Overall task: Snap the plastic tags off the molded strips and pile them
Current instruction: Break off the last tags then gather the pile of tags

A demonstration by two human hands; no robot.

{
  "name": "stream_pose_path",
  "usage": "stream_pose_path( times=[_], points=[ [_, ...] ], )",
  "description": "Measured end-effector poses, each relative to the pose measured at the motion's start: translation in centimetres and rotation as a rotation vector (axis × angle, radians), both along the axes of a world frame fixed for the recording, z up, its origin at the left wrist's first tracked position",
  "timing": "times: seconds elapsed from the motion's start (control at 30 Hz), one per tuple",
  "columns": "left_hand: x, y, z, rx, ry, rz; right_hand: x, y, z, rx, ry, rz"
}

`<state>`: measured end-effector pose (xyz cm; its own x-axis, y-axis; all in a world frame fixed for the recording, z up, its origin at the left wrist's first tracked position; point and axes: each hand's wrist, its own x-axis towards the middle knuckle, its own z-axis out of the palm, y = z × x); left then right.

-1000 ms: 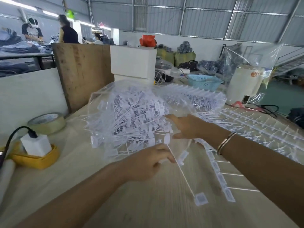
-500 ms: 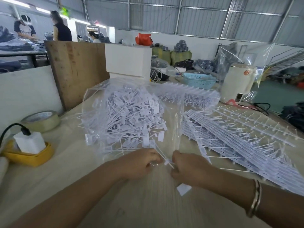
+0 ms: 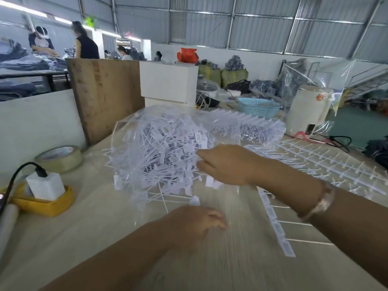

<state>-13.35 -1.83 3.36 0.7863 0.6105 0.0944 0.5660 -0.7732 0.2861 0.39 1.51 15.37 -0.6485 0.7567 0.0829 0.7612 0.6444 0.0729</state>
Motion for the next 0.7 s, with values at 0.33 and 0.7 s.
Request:
stream_pose_path(
  times=[0.33,0.7],
  points=[
    [-5.9,0.4,3.9,0.242,-0.092,0.234,-2.2,10.9,-5.4,0.054,-0.025,-0.238],
    [-13.7,-0.5,5.3,0.357,0.626,0.077,9.5,7.3,-1.5,0.048,-0.601,-0.063]
  ],
)
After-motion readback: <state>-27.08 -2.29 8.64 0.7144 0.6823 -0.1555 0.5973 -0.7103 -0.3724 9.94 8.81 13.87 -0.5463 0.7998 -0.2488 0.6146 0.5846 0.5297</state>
